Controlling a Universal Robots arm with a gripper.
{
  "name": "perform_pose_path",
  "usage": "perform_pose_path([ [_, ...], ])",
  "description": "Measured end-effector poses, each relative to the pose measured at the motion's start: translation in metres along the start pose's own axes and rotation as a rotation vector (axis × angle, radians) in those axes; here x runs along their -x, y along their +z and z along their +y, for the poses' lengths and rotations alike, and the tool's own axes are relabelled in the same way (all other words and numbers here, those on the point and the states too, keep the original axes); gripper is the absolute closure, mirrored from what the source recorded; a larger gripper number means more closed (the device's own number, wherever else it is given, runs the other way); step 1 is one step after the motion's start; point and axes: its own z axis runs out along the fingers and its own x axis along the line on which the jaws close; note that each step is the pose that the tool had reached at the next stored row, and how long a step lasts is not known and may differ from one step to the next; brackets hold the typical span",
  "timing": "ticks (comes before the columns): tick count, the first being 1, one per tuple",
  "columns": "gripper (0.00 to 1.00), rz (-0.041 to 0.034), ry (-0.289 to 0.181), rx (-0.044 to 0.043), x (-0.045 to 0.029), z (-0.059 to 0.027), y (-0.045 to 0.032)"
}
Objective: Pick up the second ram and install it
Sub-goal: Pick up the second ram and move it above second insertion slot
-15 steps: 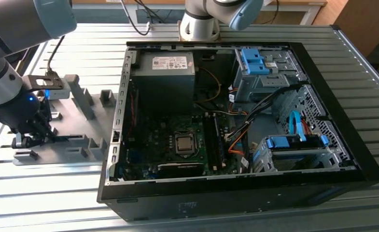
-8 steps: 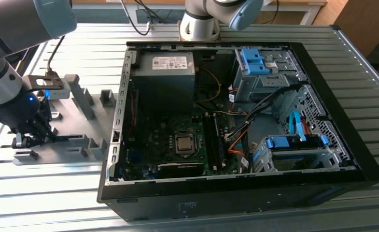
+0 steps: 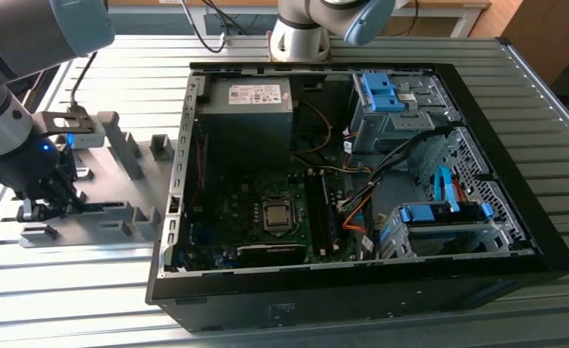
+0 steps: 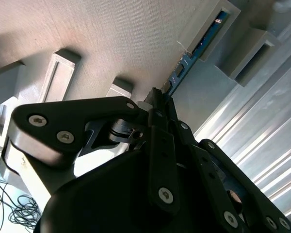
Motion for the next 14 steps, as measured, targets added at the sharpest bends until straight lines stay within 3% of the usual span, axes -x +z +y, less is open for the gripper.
perform_pose_path([
  [14,0.86,0.0001,0.0,0.0001,0.0001,0.0001,-0.0052],
])
